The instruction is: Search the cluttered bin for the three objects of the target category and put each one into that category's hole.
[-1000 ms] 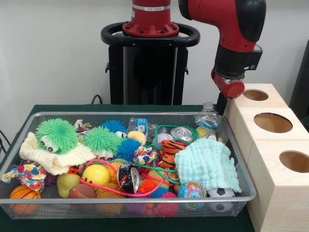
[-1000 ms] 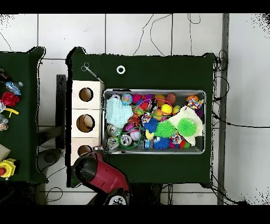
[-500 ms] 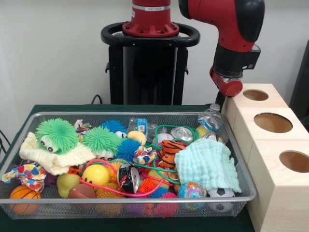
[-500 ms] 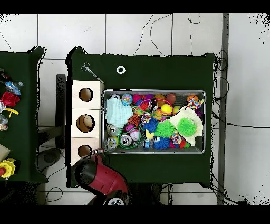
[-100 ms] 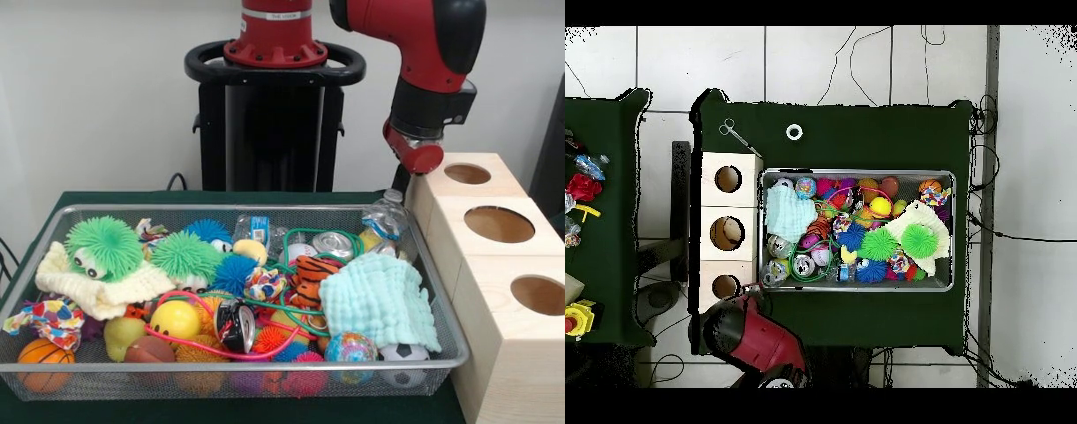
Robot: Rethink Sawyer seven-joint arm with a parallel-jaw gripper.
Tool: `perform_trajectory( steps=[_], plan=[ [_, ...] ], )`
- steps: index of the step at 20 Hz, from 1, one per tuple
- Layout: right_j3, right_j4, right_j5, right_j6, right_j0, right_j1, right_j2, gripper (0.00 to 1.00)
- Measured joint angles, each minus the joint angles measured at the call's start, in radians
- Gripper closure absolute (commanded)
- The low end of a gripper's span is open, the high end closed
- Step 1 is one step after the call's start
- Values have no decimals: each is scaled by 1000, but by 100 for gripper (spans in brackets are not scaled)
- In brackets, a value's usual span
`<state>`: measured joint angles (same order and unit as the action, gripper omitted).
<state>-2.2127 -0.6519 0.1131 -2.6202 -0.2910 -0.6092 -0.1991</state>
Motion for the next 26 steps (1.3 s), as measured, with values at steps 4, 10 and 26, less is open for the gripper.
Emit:
perform_trajectory(
  steps=[4,10,26],
  plan=[
    [0,10,0,0,0,5,-4,0],
    [3,86,-3,0,51,7,9,0],
    [40,323,-12,0,262,30,63,0]
  ],
)
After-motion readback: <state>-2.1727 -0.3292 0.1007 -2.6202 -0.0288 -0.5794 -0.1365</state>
